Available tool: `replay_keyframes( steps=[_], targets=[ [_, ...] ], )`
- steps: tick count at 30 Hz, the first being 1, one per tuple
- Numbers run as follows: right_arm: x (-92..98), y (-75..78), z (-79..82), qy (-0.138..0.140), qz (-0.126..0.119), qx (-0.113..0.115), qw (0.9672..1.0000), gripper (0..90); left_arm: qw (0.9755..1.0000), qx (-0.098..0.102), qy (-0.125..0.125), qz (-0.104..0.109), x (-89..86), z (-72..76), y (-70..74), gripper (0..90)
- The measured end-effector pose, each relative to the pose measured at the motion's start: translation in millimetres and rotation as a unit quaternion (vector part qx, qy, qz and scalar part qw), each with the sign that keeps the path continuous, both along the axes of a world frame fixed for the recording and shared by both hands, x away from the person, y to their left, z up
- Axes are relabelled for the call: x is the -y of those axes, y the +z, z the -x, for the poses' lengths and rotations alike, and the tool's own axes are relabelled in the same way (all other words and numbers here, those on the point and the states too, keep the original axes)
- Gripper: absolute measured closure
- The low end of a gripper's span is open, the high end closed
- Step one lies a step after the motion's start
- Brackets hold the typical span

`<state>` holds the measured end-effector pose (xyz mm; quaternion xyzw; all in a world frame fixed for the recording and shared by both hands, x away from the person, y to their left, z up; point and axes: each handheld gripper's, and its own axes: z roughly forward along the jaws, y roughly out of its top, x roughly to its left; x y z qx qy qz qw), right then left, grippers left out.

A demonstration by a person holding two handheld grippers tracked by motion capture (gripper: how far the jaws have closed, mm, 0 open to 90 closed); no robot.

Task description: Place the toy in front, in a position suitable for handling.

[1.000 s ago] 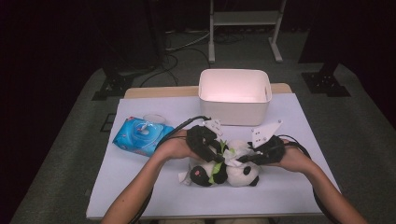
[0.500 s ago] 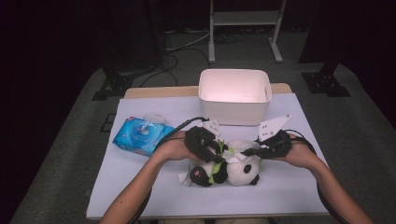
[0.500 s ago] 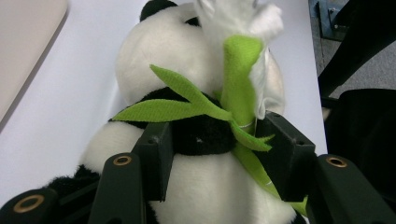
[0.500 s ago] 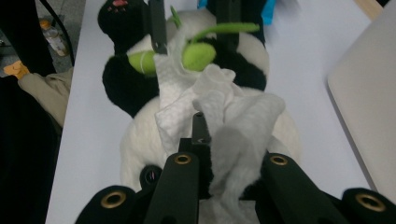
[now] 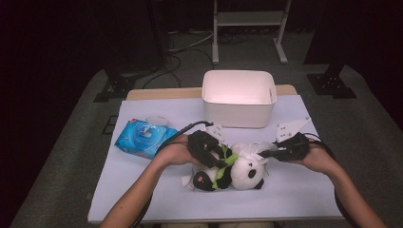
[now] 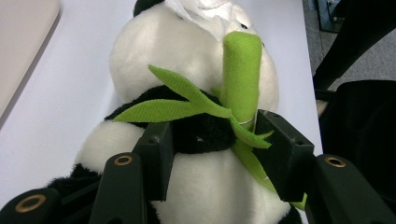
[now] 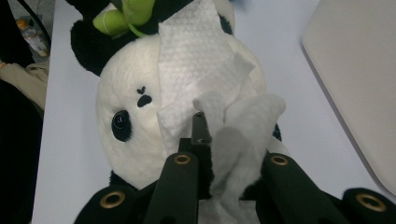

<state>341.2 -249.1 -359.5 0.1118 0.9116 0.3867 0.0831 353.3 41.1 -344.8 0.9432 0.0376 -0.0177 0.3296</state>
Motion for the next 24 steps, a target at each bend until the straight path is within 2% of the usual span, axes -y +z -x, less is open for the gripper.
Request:
replay_keyframes(
  steps=[4,10,18,21,24],
  targets=[
    [-6.4,3.5,-0.5,0.007,-0.001,0.003,1.0000,81.0,1.0000,0.000,0.000,-0.003,2.1,0.9,0.2,49.0],
    [-34.5,11.0,-6.5,0.031,0.018,0.011,0.9993,81.0,1.0000,0.003,-0.001,-0.004,3.0,2.5,-0.1,49.2],
    [-63.8,16.7,-17.2,0.051,0.012,0.011,0.9986,80.7,1.0000,0.003,-0.004,-0.002,2.6,3.3,-0.6,49.6],
    [-67.4,17.2,-19.6,0.056,0.017,0.011,0.9982,80.7,1.0000,0.005,-0.003,0.000,2.1,4.1,-0.9,49.6],
    [-60.4,17.3,-19.9,0.053,0.013,0.013,0.9984,80.7,1.0000,0.005,-0.004,0.001,1.7,4.0,-0.8,49.8]
  ],
)
